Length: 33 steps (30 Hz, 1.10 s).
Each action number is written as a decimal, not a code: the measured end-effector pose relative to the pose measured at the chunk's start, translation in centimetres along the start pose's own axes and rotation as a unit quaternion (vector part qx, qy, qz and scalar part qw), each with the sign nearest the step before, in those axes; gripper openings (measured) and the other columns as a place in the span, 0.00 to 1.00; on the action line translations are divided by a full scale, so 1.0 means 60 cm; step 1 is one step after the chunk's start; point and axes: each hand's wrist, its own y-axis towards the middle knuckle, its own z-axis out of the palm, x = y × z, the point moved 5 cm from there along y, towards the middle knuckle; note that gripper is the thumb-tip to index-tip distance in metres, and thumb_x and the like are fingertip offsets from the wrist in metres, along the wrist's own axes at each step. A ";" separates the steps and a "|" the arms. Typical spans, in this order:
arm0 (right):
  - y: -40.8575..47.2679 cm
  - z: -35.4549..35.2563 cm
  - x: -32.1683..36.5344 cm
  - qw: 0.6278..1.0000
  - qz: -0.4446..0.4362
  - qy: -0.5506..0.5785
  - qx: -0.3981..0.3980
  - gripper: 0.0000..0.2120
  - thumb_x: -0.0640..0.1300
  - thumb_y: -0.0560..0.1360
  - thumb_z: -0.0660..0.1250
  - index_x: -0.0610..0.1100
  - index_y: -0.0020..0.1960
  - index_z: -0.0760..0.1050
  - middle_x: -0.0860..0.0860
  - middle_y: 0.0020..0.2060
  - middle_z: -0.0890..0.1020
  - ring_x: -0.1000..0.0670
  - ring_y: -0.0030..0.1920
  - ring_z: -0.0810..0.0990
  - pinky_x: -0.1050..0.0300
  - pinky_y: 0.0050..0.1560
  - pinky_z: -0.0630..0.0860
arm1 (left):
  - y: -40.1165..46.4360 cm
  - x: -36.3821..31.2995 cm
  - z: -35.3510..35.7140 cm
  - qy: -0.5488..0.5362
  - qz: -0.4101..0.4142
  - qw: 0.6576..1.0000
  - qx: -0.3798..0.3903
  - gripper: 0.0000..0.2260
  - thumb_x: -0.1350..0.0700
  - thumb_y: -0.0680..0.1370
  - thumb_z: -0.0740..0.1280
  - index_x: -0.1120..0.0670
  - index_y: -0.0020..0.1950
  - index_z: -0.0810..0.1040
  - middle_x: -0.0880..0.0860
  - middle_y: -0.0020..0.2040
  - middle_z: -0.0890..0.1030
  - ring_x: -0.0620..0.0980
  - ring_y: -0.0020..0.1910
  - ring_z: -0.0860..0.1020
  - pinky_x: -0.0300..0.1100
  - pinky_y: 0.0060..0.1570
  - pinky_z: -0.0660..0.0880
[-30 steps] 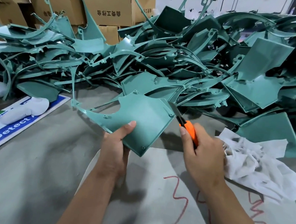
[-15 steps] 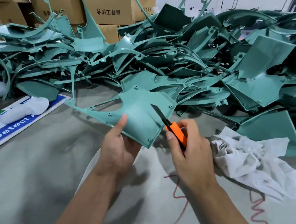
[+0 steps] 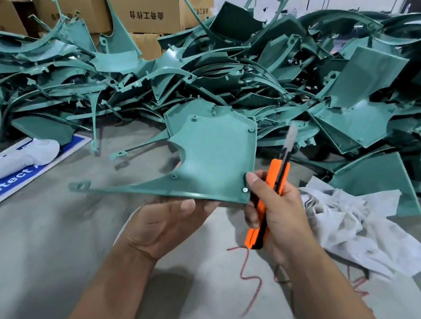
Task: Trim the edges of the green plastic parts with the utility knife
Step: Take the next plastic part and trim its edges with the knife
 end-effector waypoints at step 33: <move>-0.010 -0.022 0.044 0.743 -0.295 -0.595 -0.078 0.09 0.56 0.84 0.61 0.52 0.55 0.75 0.55 0.29 0.75 0.53 0.27 0.71 0.63 0.29 0.61 | 0.004 -0.017 -0.021 0.112 0.040 0.981 -0.151 0.13 0.57 0.67 0.70 0.58 0.49 0.84 0.57 0.46 0.80 0.53 0.41 0.75 0.41 0.37 0.72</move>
